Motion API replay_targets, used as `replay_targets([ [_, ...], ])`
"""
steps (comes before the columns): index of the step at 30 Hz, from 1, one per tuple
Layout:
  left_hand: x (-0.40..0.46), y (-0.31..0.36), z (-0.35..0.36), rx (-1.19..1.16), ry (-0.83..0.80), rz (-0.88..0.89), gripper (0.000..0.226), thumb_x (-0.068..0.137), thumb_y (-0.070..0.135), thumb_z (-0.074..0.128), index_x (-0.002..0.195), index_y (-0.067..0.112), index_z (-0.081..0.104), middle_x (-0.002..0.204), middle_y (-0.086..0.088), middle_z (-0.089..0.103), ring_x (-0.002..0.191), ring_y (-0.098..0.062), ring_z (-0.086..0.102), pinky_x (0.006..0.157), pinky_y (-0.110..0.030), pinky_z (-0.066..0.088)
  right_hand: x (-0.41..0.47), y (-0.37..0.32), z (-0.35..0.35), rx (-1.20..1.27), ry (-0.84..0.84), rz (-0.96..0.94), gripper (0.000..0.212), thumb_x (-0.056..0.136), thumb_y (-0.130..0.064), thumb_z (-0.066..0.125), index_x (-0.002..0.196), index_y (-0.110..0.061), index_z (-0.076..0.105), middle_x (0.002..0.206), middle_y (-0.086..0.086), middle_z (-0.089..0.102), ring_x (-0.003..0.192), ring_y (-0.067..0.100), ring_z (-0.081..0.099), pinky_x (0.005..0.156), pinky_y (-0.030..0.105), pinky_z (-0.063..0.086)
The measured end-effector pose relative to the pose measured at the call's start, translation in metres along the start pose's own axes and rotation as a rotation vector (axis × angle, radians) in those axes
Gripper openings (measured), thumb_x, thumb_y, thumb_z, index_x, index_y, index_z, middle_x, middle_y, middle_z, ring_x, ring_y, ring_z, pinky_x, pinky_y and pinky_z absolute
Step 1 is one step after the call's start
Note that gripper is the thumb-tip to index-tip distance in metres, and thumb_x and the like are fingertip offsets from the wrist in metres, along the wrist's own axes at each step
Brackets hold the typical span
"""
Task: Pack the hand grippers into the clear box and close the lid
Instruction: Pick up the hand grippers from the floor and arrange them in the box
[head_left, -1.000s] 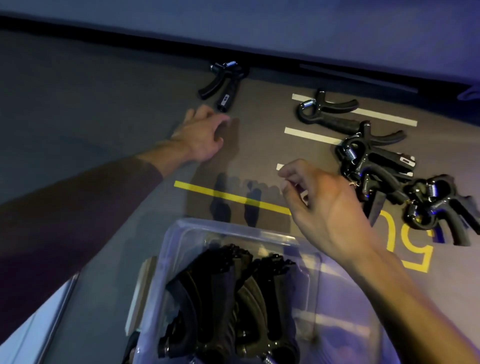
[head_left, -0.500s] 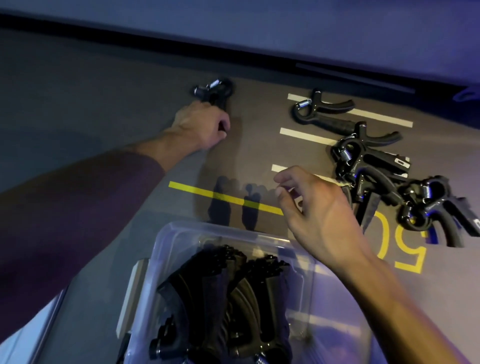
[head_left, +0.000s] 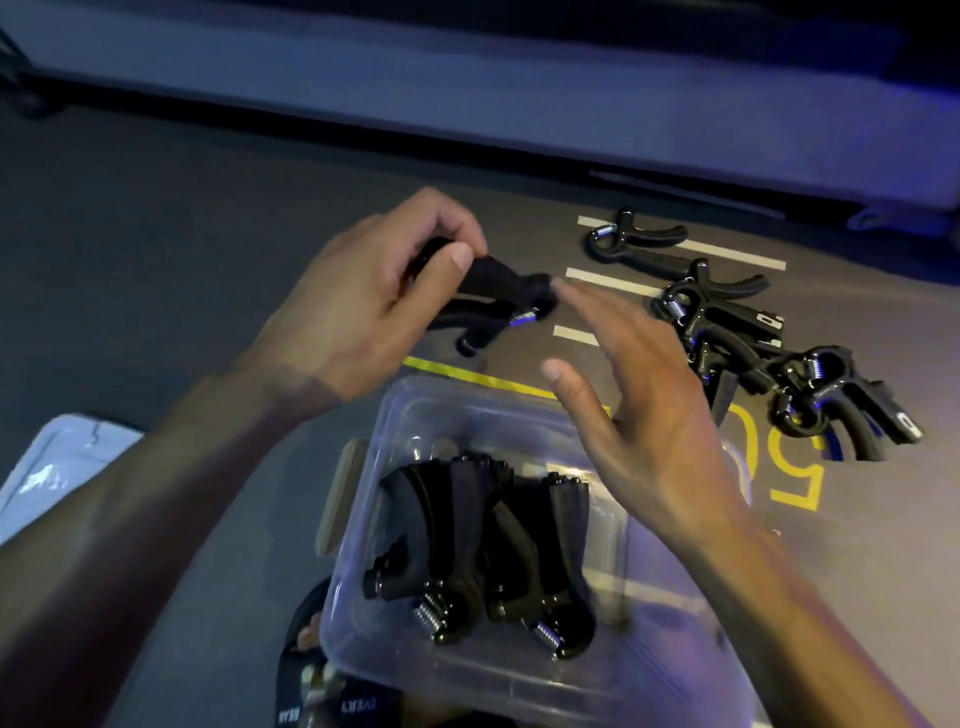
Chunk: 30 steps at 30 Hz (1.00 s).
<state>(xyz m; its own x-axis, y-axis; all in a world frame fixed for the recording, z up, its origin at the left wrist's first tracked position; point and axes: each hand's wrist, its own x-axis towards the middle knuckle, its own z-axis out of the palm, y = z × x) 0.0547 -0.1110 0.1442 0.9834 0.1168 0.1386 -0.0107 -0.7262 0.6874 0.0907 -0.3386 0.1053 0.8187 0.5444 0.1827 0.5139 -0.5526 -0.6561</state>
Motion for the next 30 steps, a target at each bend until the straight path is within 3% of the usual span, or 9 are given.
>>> replay_targets([
  [4,-0.029,0.034,-0.001,-0.035,-0.043,0.103,0.013,0.106,0.028,0.044,0.11,0.027,0.057,0.09,0.011,0.06,0.087,-0.013,0.056,0.079,-0.03,0.044,-0.013,-0.019,-0.018,-0.057,-0.025,-0.078,0.046,0.095,-0.038,0.059,0.139,-0.026,0.054,0.124,-0.014,0.061,0.113,0.012,0.053,0.097,0.021,0.038],
  [7,-0.047,0.045,0.005,-0.053,-0.09,0.141,0.015,0.108,0.029,0.041,0.11,0.028,0.055,0.091,0.014,0.058,0.088,-0.012,0.056,0.08,-0.026,0.041,-0.028,-0.025,-0.033,0.053,-0.12,-0.03,0.032,0.092,-0.039,0.066,0.122,-0.03,0.065,0.1,-0.023,0.068,0.093,0.001,0.062,0.083,0.014,0.045],
  [9,-0.059,0.045,0.011,-0.07,-0.104,0.134,0.018,0.108,0.032,0.039,0.118,0.028,0.054,0.092,0.013,0.058,0.09,-0.009,0.057,0.08,-0.023,0.042,-0.041,-0.023,-0.036,0.145,-0.197,0.046,0.026,0.09,-0.039,0.068,0.115,-0.031,0.068,0.093,-0.017,0.074,0.087,0.003,0.068,0.078,0.021,0.052],
  [12,-0.074,0.029,0.026,-0.026,-0.075,0.08,0.03,0.108,0.038,0.037,0.135,0.032,0.047,0.101,0.013,0.06,0.103,-0.008,0.056,0.092,-0.031,0.044,-0.065,-0.005,-0.031,0.232,-0.206,0.241,0.017,0.09,-0.034,0.071,0.106,-0.03,0.071,0.087,-0.011,0.075,0.079,0.01,0.072,0.074,0.039,0.058],
  [15,-0.092,0.0,0.047,0.13,-0.029,0.006,0.036,0.107,0.039,0.036,0.141,0.03,0.047,0.123,0.011,0.057,0.116,-0.014,0.05,0.1,-0.045,0.042,-0.092,0.023,-0.02,0.249,-0.218,0.467,0.01,0.09,-0.037,0.069,0.095,-0.028,0.071,0.083,-0.004,0.075,0.078,0.018,0.072,0.077,0.047,0.058],
  [19,-0.119,-0.034,0.074,0.273,-0.058,-0.058,0.043,0.105,0.038,0.037,0.145,0.024,0.047,0.147,0.006,0.048,0.135,-0.02,0.042,0.107,-0.048,0.039,-0.117,0.036,0.004,0.217,-0.323,0.685,0.012,0.092,-0.028,0.068,0.087,-0.018,0.067,0.08,0.003,0.075,0.082,0.026,0.071,0.079,0.035,0.056],
  [22,-0.124,-0.043,0.08,0.297,-0.054,-0.027,0.045,0.106,0.034,0.04,0.148,0.018,0.046,0.154,0.001,0.043,0.143,-0.022,0.037,0.113,-0.047,0.036,-0.12,0.04,0.018,0.217,-0.373,0.718,0.012,0.094,-0.029,0.066,0.095,-0.018,0.066,0.087,0.003,0.076,0.086,0.024,0.071,0.086,0.043,0.055],
  [26,-0.122,-0.042,0.08,0.306,-0.05,-0.001,0.044,0.105,0.032,0.042,0.146,0.016,0.048,0.153,-0.001,0.044,0.142,-0.024,0.038,0.111,-0.047,0.038,-0.12,0.043,0.03,0.162,-0.441,0.688,0.014,0.094,-0.032,0.064,0.1,-0.018,0.062,0.092,0.004,0.074,0.089,0.024,0.07,0.086,0.042,0.054],
  [30,-0.123,-0.044,0.08,0.308,-0.039,-0.003,0.043,0.105,0.03,0.044,0.145,0.016,0.049,0.153,0.0,0.043,0.143,-0.023,0.038,0.11,-0.046,0.039,-0.126,0.047,0.033,0.169,-0.471,0.675,0.03,0.087,-0.049,0.059,0.103,-0.024,0.059,0.098,0.0,0.074,0.097,0.022,0.069,0.088,0.046,0.054],
])
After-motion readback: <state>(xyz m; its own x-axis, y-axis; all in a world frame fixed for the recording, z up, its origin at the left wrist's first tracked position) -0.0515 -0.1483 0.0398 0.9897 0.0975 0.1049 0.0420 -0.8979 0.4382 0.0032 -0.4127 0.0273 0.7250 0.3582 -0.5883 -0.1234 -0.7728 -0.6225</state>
